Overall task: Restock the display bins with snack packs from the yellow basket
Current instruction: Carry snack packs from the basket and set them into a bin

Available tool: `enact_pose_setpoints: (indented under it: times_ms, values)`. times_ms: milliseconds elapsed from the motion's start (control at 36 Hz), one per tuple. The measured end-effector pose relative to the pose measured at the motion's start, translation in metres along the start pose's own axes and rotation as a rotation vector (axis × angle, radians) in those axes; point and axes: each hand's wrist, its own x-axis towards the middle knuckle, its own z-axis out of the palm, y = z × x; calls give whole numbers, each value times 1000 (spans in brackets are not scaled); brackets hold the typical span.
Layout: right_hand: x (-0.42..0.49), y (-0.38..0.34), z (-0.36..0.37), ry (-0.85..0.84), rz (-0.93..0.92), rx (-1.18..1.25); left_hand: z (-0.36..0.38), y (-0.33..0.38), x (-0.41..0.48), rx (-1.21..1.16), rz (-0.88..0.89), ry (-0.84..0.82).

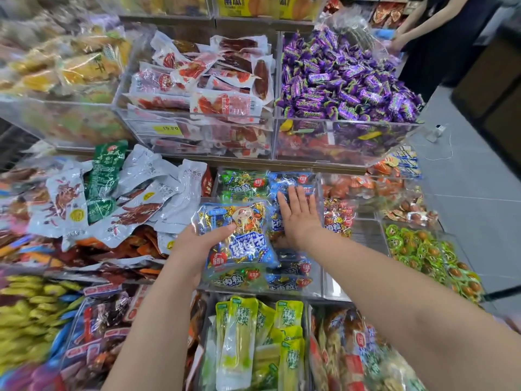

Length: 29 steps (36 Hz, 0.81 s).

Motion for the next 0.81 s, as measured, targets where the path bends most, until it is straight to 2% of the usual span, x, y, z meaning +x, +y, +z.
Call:
enact_pose_setpoints:
  times_ms: [56,83,111,167,222,250,333,417,500,611,667,750,806]
  values:
    - [-11,4,-8,44,-53,115,2,0,-3,16,5,-30]
    - [-18,7,-13,124,-87,210,3,-1,-3,15,3,-34]
    - [-26,10,-18,228,-102,368,4,0,-4,16,1,-31]
    - [-46,13,-33,359,-40,909,6,-1,-4,20,10,-29]
    - [-68,11,-48,254,67,1505,10,-2,-5,35,36,-32]
    - [-77,11,-50,157,74,1643,13,-2,-6,38,44,-30]
    - [-95,5,-45,-88,-10,1590,24,-3,-6,9,78,-52]
    - [-107,-1,-35,-105,56,1589,38,-5,-7,39,120,-42]
    - [-115,4,-35,15,120,1807,44,-4,-11,9,129,3]
    - [-118,28,-50,337,241,2141,35,-8,-7,-48,135,99]
    - [-116,43,-58,454,281,2189,26,-10,-1,-43,126,156]
    - [-110,61,-67,520,294,1938,13,-13,7,-51,112,207]
    - [-104,67,-70,476,222,1689,9,-14,8,-70,124,220]
